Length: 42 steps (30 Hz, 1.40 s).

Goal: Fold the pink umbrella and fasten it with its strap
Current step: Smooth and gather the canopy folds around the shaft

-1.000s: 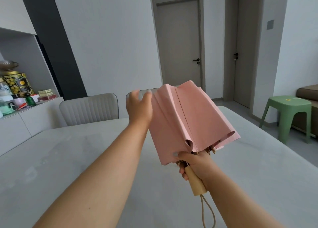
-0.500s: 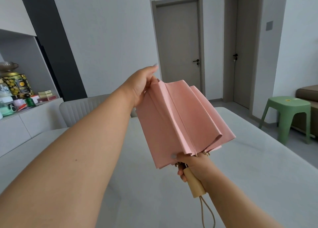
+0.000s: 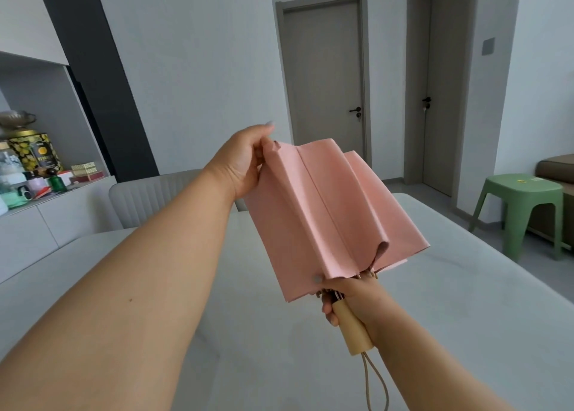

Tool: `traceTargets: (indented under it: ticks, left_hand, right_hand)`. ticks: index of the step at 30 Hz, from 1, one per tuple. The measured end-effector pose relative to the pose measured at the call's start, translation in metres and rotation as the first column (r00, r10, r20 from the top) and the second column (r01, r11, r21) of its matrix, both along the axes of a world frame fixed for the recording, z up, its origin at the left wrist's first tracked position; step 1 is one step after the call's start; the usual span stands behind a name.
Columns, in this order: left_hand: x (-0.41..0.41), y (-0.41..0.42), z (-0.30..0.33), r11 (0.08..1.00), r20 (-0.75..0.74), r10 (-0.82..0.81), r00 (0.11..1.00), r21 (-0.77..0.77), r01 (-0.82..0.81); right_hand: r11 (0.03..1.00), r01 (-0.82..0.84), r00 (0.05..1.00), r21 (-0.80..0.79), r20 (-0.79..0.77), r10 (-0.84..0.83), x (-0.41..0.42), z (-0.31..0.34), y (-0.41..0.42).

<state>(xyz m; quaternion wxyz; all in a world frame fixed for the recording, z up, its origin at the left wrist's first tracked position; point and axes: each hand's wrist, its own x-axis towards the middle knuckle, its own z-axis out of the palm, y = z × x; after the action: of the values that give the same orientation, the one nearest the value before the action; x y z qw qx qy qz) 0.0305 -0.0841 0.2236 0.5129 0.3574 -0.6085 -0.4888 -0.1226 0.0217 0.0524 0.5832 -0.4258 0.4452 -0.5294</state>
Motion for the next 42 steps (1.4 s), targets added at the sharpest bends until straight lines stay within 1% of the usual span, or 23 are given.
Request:
traceTargets:
  ticks: [1,2,3,7,9,11,15,16,18,19,20,21,22,23,25,26,27,29,31,33,35,39,42]
  left_hand:
    - [-0.001,0.000,-0.002,0.999,0.059,0.039,0.997,-0.023,-0.038]
    - [-0.001,0.000,-0.003,0.997,0.088,0.059,0.994,-0.052,-0.054]
    - [-0.001,-0.001,-0.004,0.996,0.074,0.048,0.996,-0.077,-0.043]
    - [-0.001,-0.001,-0.007,0.996,-0.163,-0.070,0.984,-0.062,0.061]
    - [-0.003,-0.001,-0.008,0.995,-0.203,-0.085,0.976,-0.063,0.073]
    - [-0.003,-0.001,-0.007,0.996,-0.186,-0.078,0.979,-0.058,0.069]
    - [-0.004,0.000,-0.007,0.995,0.000,0.004,1.000,-0.103,-0.004]
    - [-0.004,0.000,-0.007,0.995,-0.005,0.008,1.000,-0.098,-0.008]
    - [-0.004,0.001,-0.007,0.999,-0.081,0.000,0.997,-0.045,-0.003]
    - [-0.004,0.002,-0.006,1.000,-0.094,0.007,0.996,-0.016,-0.009]
    - [-0.006,0.004,-0.005,0.999,-0.055,0.036,0.998,0.002,-0.036]
    - [-0.008,0.005,-0.003,0.995,0.049,0.097,0.994,-0.002,-0.097]
    - [-0.010,0.006,-0.001,0.986,0.174,0.165,0.971,-0.030,-0.162]
    - [-0.012,0.006,0.000,0.974,0.279,0.226,0.933,-0.073,-0.214]
    - [-0.015,0.006,0.003,0.945,0.405,0.326,0.854,-0.157,-0.286]
    - [-0.016,0.006,0.004,0.933,0.450,0.359,0.817,-0.176,-0.313]
    - [-0.017,0.007,0.004,0.929,0.490,0.368,0.790,-0.163,-0.331]
    - [-0.019,0.011,0.003,0.940,0.537,0.328,0.777,-0.102,-0.326]
    - [-0.021,0.012,0.001,0.942,0.559,0.318,0.766,-0.097,-0.320]
    - [-0.020,0.007,-0.003,0.936,0.534,0.347,0.771,-0.144,-0.322]
    - [-0.016,-0.003,-0.009,0.928,0.478,0.369,0.797,-0.146,-0.343]
    - [-0.010,-0.015,-0.027,0.923,0.301,0.374,0.877,-0.024,-0.385]
    - [-0.008,-0.018,-0.040,0.922,0.151,0.378,0.913,0.030,-0.387]
  right_hand:
    - [1.000,0.008,1.000,-0.002,0.007,-0.008,0.000,0.000,0.000]
    - [1.000,0.018,1.000,-0.007,0.019,-0.017,0.000,0.000,-0.001]
    - [1.000,0.027,0.999,-0.011,0.036,-0.026,0.001,0.000,-0.001]
    - [1.000,0.019,0.999,-0.009,0.045,-0.019,-0.001,0.001,-0.001]
    - [1.000,0.016,0.999,0.000,0.039,-0.016,-0.002,0.001,-0.001]
    - [1.000,0.010,0.999,0.006,0.037,-0.010,-0.002,0.000,-0.001]
    - [1.000,0.020,0.999,0.001,0.046,-0.020,-0.001,-0.001,-0.002]
    - [1.000,0.021,0.999,0.001,0.042,-0.021,-0.001,-0.002,-0.002]
    - [1.000,0.012,0.999,-0.001,0.036,-0.012,-0.001,-0.002,-0.003]
    - [1.000,0.013,0.999,-0.004,0.033,-0.013,-0.001,-0.003,-0.003]
    - [1.000,0.020,0.999,-0.009,0.031,-0.020,-0.001,-0.003,-0.003]
    - [0.999,0.029,0.999,-0.013,0.027,-0.029,-0.001,-0.003,-0.004]
    - [0.999,0.037,0.999,-0.017,0.025,-0.036,-0.001,-0.004,-0.004]
    - [0.999,0.044,0.999,-0.017,0.024,-0.043,0.000,-0.004,-0.005]
    - [0.998,0.055,0.998,-0.008,0.026,-0.055,0.001,-0.005,-0.006]
    - [0.998,0.060,0.998,-0.004,0.024,-0.060,0.001,-0.005,-0.006]
    - [0.998,0.065,0.998,-0.002,0.022,-0.065,0.001,-0.005,-0.007]
    - [0.997,0.072,0.997,-0.005,0.016,-0.072,0.000,-0.006,-0.007]
    - [0.998,0.069,0.998,-0.007,0.004,-0.069,0.000,-0.007,-0.008]
    - [0.998,0.061,0.998,-0.018,-0.001,-0.061,0.000,-0.007,-0.007]
    - [0.998,0.024,1.000,-0.053,0.017,-0.024,-0.001,-0.006,-0.007]
    - [0.986,-0.086,0.993,-0.142,0.073,0.097,-0.004,-0.006,-0.006]
    - [0.970,-0.120,0.970,-0.213,0.181,0.160,-0.004,-0.009,-0.008]
